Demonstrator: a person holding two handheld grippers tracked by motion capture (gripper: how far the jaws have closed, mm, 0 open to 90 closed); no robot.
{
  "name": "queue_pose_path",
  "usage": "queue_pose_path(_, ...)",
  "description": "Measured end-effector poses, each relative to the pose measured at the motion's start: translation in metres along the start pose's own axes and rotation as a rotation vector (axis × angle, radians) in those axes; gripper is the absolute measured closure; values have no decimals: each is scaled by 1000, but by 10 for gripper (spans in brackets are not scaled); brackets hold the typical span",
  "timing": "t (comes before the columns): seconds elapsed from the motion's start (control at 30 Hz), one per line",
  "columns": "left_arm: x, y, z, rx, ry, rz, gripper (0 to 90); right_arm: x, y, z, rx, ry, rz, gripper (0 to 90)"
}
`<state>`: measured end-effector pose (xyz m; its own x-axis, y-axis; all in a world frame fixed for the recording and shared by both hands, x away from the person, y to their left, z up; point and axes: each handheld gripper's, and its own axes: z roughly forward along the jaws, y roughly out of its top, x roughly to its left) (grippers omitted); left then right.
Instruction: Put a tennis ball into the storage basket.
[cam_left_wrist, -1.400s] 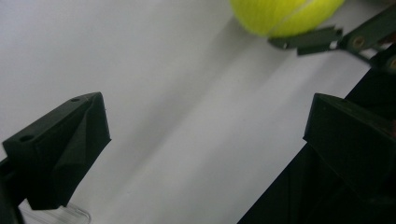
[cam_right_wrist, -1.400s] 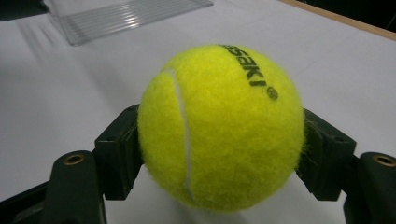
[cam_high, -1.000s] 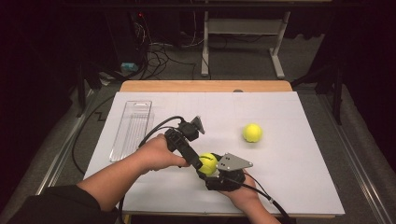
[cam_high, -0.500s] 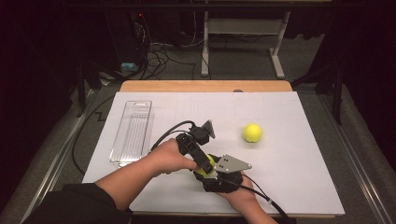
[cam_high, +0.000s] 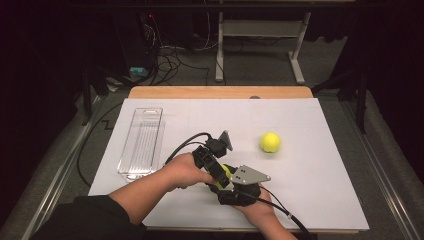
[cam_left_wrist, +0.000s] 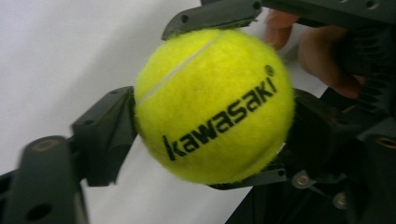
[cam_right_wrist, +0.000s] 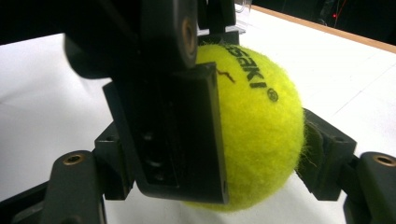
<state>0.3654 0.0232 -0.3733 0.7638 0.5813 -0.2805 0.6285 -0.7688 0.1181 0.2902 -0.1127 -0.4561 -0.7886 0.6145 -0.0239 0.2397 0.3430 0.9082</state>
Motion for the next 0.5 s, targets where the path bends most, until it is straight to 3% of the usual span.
queue_pose_path(0.17,0,1,0,3,8,2,259,-1,-1,1,1,4,-13,272)
queue_pose_path(0.3,-1,1,0,2,11,0,261,-2,-1,1,-1,10,3,262)
queue_pose_path(0.47,-2,2,-3,-7,22,-7,262,-6,-2,-1,0,6,21,78)
queue_pose_path(0.5,-1,2,-4,-5,24,-9,262,-6,-2,-1,0,6,21,78)
